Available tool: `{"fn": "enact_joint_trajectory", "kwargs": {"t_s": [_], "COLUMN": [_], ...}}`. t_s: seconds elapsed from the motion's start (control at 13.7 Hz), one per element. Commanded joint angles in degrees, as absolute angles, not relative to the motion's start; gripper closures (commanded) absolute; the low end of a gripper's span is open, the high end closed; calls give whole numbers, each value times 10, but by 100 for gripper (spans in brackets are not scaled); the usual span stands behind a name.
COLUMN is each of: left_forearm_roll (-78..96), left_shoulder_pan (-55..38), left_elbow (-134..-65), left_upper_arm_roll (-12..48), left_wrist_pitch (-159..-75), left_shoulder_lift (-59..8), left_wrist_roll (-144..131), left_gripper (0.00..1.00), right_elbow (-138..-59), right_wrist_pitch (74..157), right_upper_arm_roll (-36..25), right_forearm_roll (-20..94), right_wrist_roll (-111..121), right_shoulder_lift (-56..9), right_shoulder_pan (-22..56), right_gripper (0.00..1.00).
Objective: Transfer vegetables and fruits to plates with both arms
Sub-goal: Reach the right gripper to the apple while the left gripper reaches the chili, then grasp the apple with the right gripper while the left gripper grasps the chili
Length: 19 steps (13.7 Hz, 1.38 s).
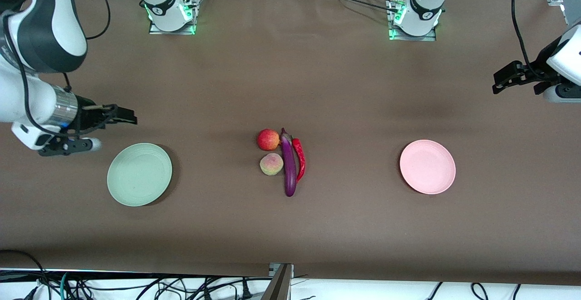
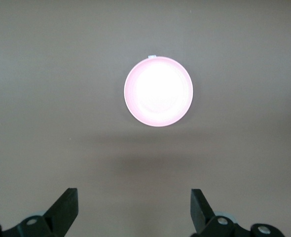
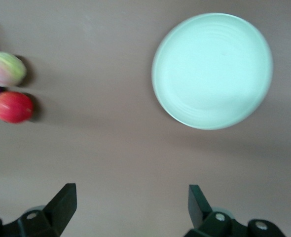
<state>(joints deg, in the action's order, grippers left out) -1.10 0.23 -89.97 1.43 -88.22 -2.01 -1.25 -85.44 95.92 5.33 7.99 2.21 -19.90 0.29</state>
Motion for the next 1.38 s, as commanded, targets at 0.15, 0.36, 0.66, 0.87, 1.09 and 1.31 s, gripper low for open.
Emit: {"fn": "enact_joint_trajectory", "kwargs": {"t_s": [0.15,0.36,0.66,0.87,1.09,1.31], "left_forearm_roll": [46,118,121,107,105,109], "left_shoulder_pan": [-12,-35,-155,-233,-267,-269], "left_elbow": [-881,-881,-882,-881,-819,-766], "left_upper_arm_roll": [29,37,36,34,34,35], "left_wrist_pitch": [-855,-906,-1046,-1152,-1211,-1218], "left_shoulder_lift": [-68,-122,-216,-311,-405,-461], "left_wrist_roll": [-72,-155,-263,-366,-441,-461], "left_gripper": [0,0,0,0,0,0], "right_elbow": [-855,-856,-857,-860,-860,-860], "right_wrist_pitch": [1059,1149,1249,1303,1352,1361], "right_upper_arm_roll": [56,56,56,56,56,56], "right_forearm_roll": [102,105,102,103,102,102], "right_wrist_roll": [-91,-217,-337,-338,-362,-363], "right_shoulder_lift": [-257,-299,-351,-386,-411,-425], "right_shoulder_pan": [75,156,237,262,279,286], "right_gripper": [0,0,0,0,0,0]}}
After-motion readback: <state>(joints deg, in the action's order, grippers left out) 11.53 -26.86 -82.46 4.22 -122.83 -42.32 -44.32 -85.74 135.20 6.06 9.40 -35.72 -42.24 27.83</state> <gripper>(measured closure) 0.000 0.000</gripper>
